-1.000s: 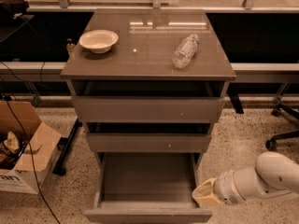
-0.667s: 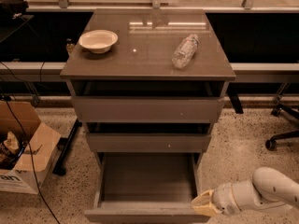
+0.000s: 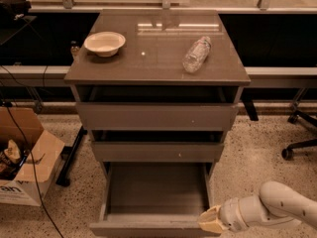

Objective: Close bottom drawer

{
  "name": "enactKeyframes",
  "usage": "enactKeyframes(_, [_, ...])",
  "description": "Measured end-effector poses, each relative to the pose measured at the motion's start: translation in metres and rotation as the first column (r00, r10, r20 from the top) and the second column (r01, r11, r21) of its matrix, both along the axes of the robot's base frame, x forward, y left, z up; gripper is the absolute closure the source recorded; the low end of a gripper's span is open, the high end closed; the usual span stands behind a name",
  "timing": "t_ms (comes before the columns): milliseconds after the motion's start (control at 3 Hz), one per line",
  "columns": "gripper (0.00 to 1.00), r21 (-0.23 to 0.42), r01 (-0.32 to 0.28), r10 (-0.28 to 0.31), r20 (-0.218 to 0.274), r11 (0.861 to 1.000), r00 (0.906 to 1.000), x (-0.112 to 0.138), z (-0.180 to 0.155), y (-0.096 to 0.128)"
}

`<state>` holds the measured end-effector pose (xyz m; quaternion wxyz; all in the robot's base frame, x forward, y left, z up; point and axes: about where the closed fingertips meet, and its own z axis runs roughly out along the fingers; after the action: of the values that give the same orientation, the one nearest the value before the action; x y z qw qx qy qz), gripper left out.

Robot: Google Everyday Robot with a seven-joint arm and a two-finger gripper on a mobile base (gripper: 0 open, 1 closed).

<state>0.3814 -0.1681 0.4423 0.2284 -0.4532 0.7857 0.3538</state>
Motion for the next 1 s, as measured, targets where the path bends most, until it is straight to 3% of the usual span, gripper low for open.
enactKeyframes(667, [1.00,-0.026,0.034,-0.034,0.023,0.999,0.9992,0.002,-0.072,0.013])
enactKeyframes(1000, [1.00,0.003,0.069,-0.069,0.003,0.998,0.9976,0.006,-0.111,0.006])
